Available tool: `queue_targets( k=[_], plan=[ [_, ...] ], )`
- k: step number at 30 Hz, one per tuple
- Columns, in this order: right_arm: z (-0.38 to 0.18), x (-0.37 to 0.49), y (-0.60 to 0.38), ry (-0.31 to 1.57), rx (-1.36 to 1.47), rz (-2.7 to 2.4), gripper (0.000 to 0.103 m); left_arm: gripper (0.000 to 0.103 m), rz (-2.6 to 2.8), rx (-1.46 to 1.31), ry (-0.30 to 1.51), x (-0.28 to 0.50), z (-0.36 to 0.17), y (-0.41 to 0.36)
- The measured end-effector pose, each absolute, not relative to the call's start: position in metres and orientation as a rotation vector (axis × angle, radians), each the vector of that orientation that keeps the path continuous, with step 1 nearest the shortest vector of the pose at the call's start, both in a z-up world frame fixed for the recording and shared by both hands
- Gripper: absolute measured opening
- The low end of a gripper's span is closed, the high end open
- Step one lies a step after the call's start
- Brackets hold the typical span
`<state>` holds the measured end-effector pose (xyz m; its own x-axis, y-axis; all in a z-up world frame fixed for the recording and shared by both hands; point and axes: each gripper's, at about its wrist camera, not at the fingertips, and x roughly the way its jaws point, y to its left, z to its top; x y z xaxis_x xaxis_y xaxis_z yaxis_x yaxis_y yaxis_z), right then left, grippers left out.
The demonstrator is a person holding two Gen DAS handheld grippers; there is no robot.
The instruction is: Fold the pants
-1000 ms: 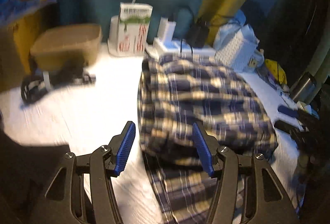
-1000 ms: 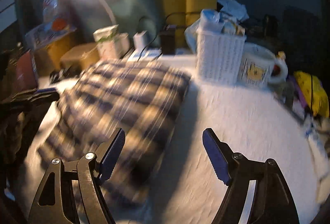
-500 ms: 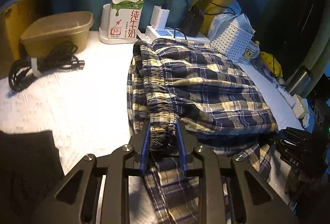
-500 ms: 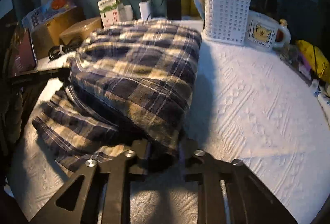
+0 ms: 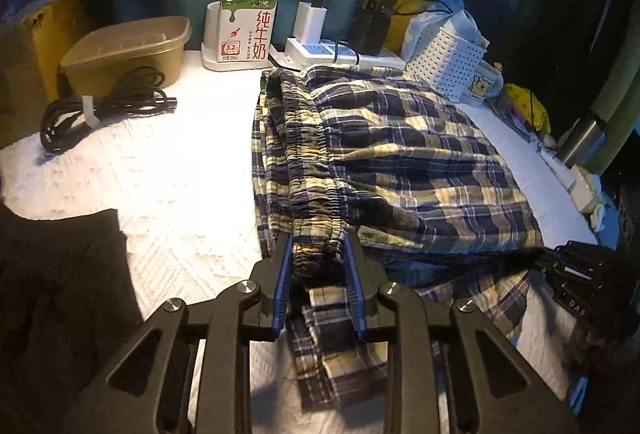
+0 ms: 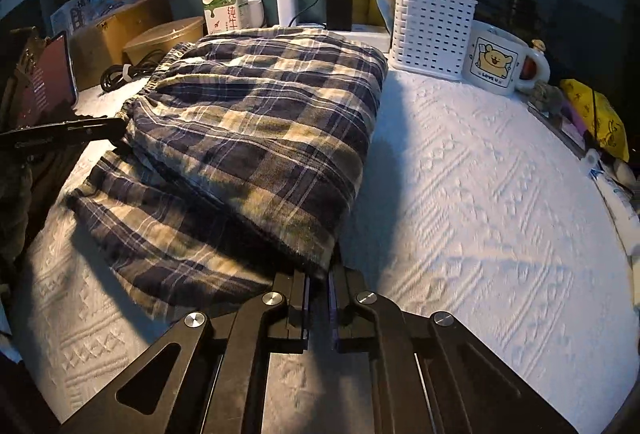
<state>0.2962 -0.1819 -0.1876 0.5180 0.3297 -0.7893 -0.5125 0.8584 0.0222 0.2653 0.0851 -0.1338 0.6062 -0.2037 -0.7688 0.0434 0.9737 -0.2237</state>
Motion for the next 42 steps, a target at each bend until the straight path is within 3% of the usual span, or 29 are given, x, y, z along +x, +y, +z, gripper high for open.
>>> queue_targets(
  k=[11,24,28,34,36,37,38,42],
  plan=[
    [-0.188,0.276,-0.196,0.886,-0.204,0.485,0.006,0.025,-0.091,-0.197,0.934,0.240,-0.134,0.096],
    [-0.167,0.260,-0.217,0.851,-0.142,0.435,0.007,0.025,-0.094,-0.141,0.865,0.220,-0.095,0.084],
    [-0.155,0.265,-0.226,0.827,-0.130,0.409,0.007,0.047,-0.100,-0.125,0.824,0.226,-0.081,0.081],
    [-0.141,0.283,-0.231,0.799,-0.129,0.373,0.009,0.048,-0.105,-0.071,0.793,0.244,-0.070,0.076],
    [-0.138,0.291,-0.231,0.788,-0.124,0.367,0.044,0.049,-0.104,-0.063,0.783,0.251,-0.068,0.077],
    [-0.136,0.294,-0.232,0.781,-0.118,0.366,0.078,0.049,-0.104,-0.061,0.781,0.255,-0.067,0.078],
    [-0.132,0.298,-0.233,0.759,-0.101,0.371,0.088,0.049,-0.102,-0.059,0.781,0.260,-0.068,0.079],
    [-0.128,0.316,-0.229,0.750,-0.107,0.374,0.088,0.049,-0.098,-0.044,0.778,0.277,-0.070,0.083]
  ],
)
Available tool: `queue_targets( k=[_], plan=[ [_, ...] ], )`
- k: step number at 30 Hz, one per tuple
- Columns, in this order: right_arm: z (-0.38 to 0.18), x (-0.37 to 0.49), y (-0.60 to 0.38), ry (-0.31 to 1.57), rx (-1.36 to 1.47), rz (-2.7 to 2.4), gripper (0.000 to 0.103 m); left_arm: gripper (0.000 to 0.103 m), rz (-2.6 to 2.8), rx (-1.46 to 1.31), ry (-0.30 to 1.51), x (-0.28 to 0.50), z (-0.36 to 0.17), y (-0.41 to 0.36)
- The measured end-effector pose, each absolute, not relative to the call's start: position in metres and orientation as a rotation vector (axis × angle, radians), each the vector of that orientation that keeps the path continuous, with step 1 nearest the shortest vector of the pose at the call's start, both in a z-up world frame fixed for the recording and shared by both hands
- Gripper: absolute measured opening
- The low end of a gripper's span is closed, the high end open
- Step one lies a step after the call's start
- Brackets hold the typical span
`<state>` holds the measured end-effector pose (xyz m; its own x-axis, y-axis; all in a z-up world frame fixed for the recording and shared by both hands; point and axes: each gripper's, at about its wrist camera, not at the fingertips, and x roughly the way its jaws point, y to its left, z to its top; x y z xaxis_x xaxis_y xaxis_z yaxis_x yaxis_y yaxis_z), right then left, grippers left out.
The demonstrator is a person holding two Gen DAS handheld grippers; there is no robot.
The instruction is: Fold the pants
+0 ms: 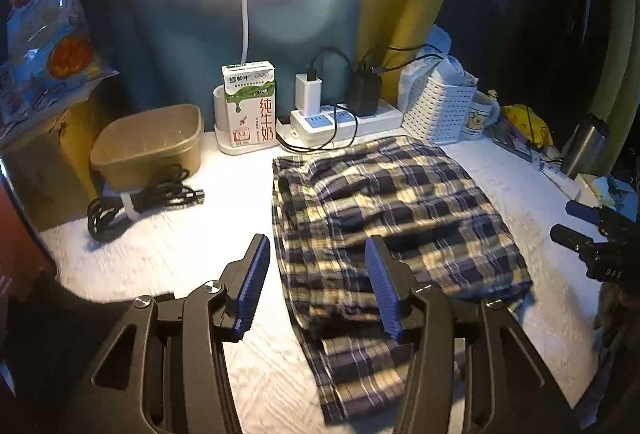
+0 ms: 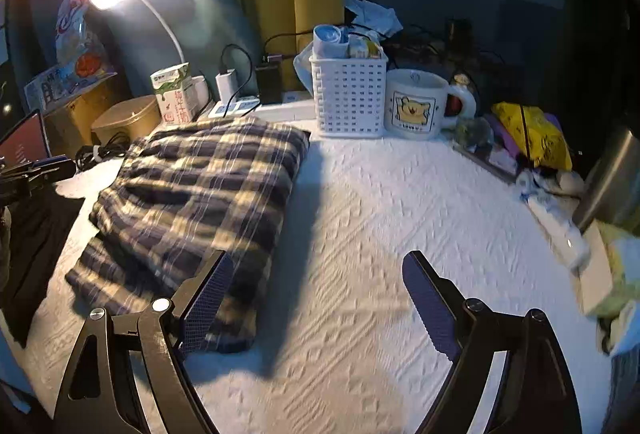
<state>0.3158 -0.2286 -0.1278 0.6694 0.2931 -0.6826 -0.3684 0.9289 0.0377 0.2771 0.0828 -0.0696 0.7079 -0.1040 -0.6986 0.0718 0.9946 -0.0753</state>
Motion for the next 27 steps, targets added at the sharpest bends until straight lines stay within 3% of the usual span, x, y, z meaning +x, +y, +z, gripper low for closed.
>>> queue_targets(
  k=[22,27],
  plan=[
    [-0.155,0.432,-0.190,0.807,-0.053,0.498,0.088,0.050,-0.196,-0.079,0.939,0.397,-0.135,0.099],
    [-0.168,0.454,-0.177,0.845,-0.059,0.535,0.087,0.064,-0.205,-0.100,0.977,0.412,-0.148,0.101]
  ],
)
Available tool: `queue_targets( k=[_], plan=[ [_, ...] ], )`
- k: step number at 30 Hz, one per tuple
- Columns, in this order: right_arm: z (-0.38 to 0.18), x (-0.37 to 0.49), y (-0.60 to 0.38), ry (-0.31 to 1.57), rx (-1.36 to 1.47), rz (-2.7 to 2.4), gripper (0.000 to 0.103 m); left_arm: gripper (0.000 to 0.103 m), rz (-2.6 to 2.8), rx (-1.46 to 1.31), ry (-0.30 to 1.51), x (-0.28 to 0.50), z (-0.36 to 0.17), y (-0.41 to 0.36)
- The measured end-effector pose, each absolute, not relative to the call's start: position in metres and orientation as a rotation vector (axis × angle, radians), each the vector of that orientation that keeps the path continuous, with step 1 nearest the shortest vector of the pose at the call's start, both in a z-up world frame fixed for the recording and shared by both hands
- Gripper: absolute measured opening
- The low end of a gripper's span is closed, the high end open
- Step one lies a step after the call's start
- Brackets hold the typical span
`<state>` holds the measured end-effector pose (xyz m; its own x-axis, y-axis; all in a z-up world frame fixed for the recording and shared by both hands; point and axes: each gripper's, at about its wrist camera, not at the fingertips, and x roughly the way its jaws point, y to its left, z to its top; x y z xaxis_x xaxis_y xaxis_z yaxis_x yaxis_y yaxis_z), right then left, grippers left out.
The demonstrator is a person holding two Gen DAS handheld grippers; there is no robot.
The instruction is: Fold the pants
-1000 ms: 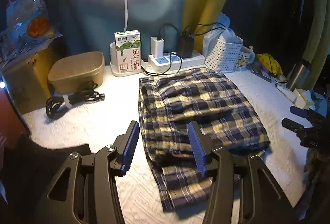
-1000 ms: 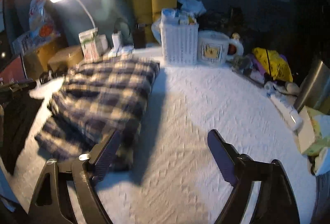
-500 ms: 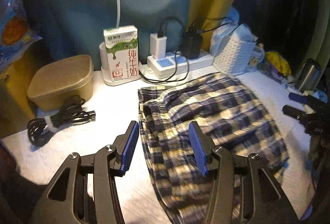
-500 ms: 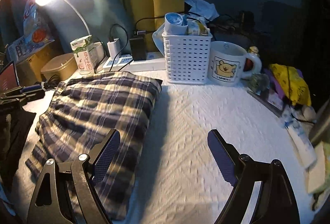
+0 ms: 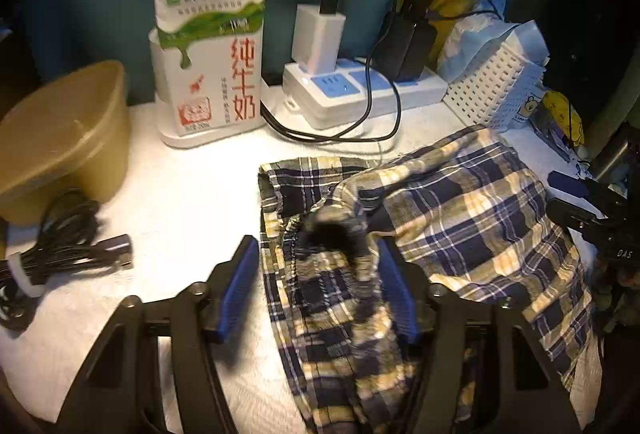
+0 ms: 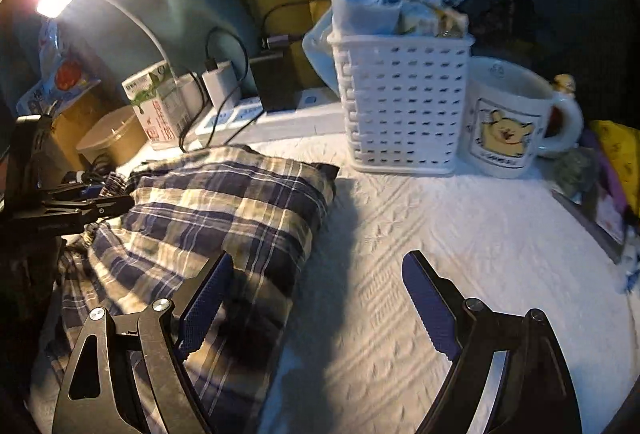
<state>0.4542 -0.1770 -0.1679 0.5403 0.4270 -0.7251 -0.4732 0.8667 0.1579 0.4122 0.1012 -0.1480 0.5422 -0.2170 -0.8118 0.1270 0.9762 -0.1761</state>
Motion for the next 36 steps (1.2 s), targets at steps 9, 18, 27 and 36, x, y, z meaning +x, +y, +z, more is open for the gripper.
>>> queue_targets(
  k=[9,18,27,36],
  plan=[
    [-0.184,0.473,-0.153,0.901,-0.059,0.644,0.078,0.057,-0.243,-0.099,0.945,0.414,-0.157,0.098],
    [-0.185,0.479,-0.141,0.923,-0.016,0.722,0.051,0.020,-0.262,-0.095,0.912,0.411,-0.153,0.087],
    [-0.170,0.461,-0.133,0.856,-0.078,0.684,0.014,0.018,-0.257,-0.075,0.811,0.393,-0.122,0.081],
    [-0.107,0.413,-0.137,0.672,-0.128,0.642,0.013,0.018,-0.247,-0.056,0.645,0.346,-0.070,0.082]
  ],
)
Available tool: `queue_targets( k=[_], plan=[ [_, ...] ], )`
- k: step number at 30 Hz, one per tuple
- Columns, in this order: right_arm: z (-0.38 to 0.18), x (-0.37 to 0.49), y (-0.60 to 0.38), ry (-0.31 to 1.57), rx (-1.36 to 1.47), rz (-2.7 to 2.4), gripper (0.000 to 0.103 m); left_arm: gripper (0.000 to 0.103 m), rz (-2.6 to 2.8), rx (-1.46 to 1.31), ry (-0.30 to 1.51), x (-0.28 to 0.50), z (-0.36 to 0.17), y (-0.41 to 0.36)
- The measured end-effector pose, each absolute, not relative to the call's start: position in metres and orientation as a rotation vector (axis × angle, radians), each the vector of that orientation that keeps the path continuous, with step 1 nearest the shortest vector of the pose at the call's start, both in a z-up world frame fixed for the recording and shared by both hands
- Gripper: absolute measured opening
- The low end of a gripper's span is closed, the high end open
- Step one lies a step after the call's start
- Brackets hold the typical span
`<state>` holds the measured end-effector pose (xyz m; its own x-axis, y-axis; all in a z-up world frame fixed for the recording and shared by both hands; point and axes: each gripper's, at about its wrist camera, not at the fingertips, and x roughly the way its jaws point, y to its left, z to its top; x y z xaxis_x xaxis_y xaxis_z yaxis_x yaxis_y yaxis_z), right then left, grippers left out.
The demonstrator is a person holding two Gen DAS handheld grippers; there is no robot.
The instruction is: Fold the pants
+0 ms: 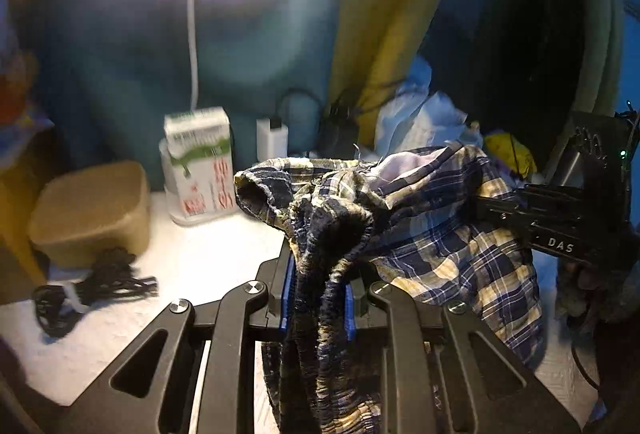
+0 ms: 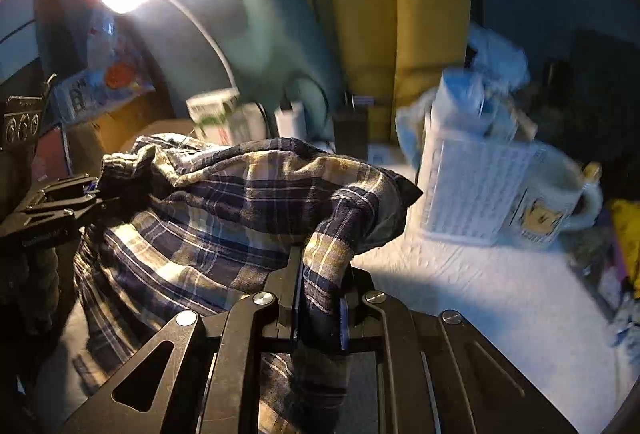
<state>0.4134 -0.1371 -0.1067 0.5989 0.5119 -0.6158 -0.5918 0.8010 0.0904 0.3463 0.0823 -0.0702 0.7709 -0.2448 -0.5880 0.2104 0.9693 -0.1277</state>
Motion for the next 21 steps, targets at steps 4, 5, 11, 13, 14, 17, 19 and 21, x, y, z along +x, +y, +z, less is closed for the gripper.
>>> queue_targets(
  k=[4,5,11,13,14,17,19,21],
  plan=[
    [-0.080,0.388,-0.138,0.603,-0.147,0.636,0.013,0.018,-0.232,-0.042,0.586,0.324,-0.048,0.082],
    [-0.071,0.379,-0.138,0.582,-0.149,0.634,0.013,0.018,-0.231,-0.042,0.575,0.319,-0.044,0.082],
    [-0.037,0.339,-0.145,0.488,-0.148,0.629,0.013,0.018,-0.214,-0.029,0.478,0.281,-0.015,0.079],
    [-0.027,0.327,-0.143,0.460,-0.155,0.628,0.013,0.018,-0.204,-0.022,0.448,0.269,-0.006,0.077],
    [-0.022,0.320,-0.143,0.447,-0.158,0.630,0.013,0.018,-0.200,-0.021,0.432,0.263,-0.001,0.077],
    [-0.006,0.299,-0.143,0.406,-0.162,0.638,0.013,0.018,-0.192,-0.021,0.384,0.243,0.015,0.078],
    [0.005,0.287,-0.144,0.379,-0.163,0.644,0.013,0.018,-0.183,-0.015,0.350,0.229,0.025,0.079],
    [0.013,0.275,-0.144,0.355,-0.165,0.650,0.013,0.018,-0.176,-0.012,0.322,0.216,0.035,0.081]
  ],
)
